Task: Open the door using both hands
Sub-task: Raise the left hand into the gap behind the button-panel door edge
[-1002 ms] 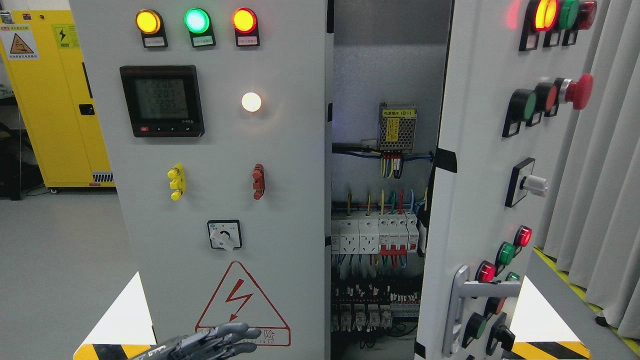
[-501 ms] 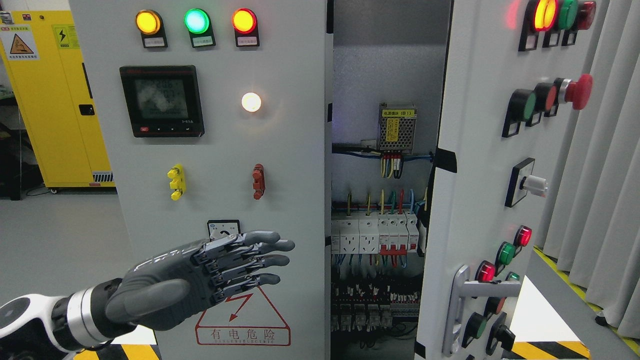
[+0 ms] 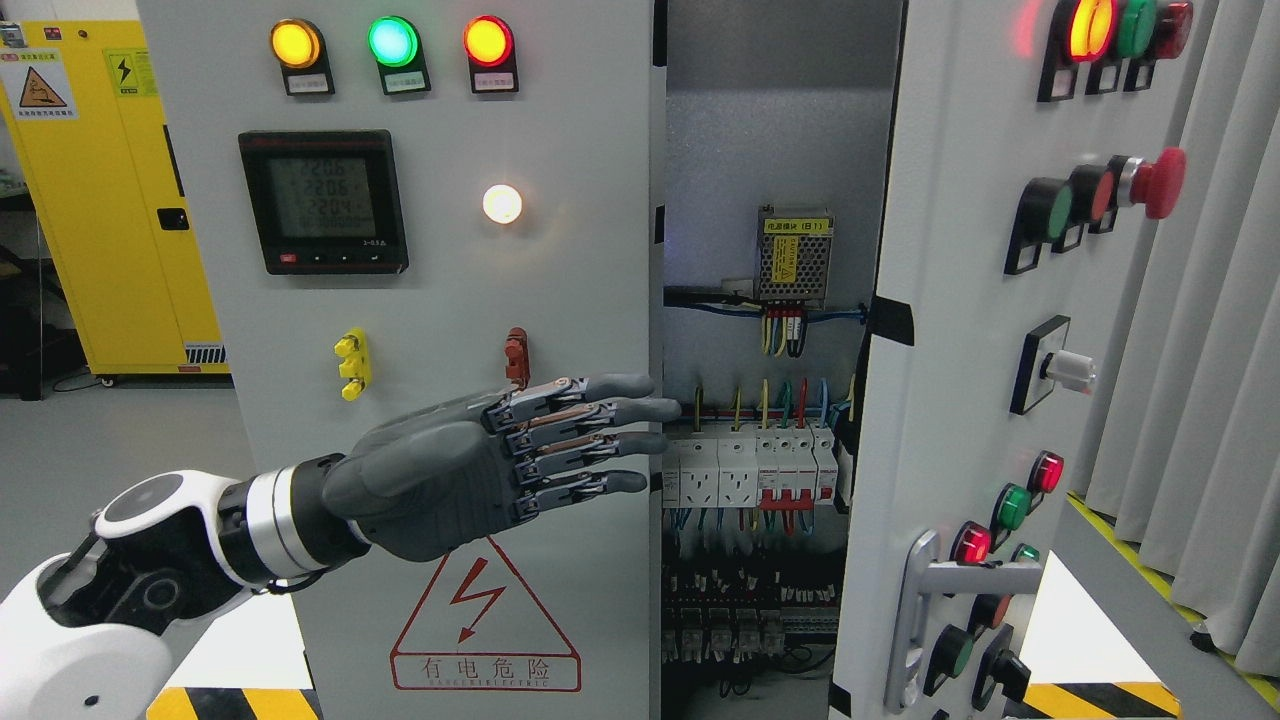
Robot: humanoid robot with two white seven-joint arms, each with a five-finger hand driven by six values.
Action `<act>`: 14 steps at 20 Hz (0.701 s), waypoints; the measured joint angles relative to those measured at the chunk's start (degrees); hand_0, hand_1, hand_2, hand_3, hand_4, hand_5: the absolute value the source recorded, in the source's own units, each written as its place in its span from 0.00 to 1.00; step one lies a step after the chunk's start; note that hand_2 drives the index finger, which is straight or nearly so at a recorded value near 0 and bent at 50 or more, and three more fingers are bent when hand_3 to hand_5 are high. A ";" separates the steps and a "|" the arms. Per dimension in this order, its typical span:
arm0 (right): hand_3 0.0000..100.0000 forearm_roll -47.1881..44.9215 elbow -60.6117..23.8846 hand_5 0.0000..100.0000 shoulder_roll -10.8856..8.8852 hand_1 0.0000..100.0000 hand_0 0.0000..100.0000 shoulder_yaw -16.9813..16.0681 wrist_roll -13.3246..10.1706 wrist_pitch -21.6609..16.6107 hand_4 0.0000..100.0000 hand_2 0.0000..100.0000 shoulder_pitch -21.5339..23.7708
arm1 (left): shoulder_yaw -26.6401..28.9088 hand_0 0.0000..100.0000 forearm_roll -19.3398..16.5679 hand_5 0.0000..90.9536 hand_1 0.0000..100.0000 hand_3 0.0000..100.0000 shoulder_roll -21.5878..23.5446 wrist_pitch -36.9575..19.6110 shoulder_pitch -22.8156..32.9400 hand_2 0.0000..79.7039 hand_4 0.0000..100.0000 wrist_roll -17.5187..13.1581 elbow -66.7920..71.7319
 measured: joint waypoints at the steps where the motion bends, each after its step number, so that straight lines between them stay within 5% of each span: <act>1: 0.00 0.00 0.00 0.00 0.00 0.50 0.00 0.00 0.00 0.01 0.00 0.04 0.00 | -0.41 0.12 -0.08 0.00 0.56 0.00 -1.25 0.43 -1.02 0.00 0.00 0.02 0.97; 14: 0.00 0.00 0.00 0.00 0.00 0.50 0.00 0.00 -0.02 0.01 0.00 0.04 0.00 | -4.35 0.12 -3.24 0.00 0.56 0.00 -13.51 1.16 -8.05 0.00 0.00 0.19 9.56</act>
